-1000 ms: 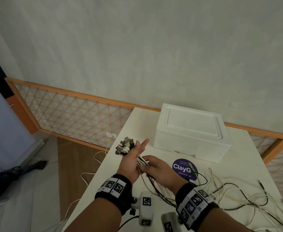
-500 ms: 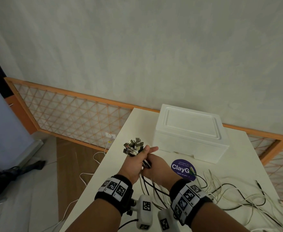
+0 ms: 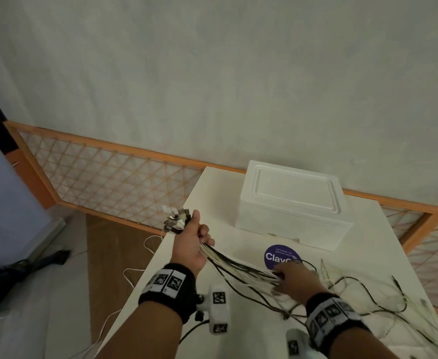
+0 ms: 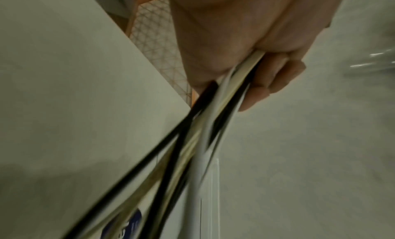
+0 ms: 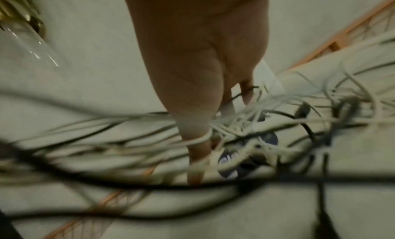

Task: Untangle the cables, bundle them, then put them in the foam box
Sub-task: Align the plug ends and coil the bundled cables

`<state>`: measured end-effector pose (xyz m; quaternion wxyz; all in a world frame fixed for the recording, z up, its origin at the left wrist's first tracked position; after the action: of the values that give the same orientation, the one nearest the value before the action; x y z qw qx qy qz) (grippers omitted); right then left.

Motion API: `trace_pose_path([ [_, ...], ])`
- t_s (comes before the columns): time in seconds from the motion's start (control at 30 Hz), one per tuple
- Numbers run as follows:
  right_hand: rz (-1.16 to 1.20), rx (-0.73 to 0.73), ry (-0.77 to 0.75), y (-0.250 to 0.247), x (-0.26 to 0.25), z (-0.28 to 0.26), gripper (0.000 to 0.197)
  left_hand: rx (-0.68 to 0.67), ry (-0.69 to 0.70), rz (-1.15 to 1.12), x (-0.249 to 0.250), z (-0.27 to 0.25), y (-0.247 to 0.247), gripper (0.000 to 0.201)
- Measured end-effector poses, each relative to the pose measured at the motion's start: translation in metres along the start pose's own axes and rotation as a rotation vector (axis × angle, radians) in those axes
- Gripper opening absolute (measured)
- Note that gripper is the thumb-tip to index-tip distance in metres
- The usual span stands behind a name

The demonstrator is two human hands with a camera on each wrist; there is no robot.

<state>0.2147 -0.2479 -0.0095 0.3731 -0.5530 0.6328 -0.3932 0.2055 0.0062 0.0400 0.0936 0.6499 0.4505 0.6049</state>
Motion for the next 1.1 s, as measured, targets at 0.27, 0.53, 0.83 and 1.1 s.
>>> trace_pose_path([
  [0.27, 0.672, -0.198, -0.415, -0.071, -0.135, -0.061, 0.059, -0.117, 0.047, 0.246, -0.018, -0.018, 0.024, 0.046],
  [0.53, 0.383, 0.099, -0.454, -0.050, -0.162, -0.069, 0.025, -0.175, -0.010, 0.312, -0.018, -0.017, 0.011, 0.043],
  [0.83, 0.458, -0.067, -0.390, -0.029, -0.132, -0.056, 0.018, 0.011, 0.010, 0.185, -0.015, -0.015, 0.004, 0.037],
  [1.1, 0.290, 0.076, -0.254, -0.004, -0.075, -0.046, 0.019, 0.087, -0.078, -0.074, -0.019, -0.004, 0.001, 0.040],
])
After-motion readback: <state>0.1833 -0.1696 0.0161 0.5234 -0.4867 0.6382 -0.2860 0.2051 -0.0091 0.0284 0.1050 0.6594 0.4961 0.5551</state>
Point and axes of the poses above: each hand's wrist, its own z-axis towards the middle knuckle, its own y-axis out of the palm, x = y × z, the point moved 10 cm from there along z, towards the middle knuckle, and after that the axes turned 15 degrees about y, right-handed, at the moved point
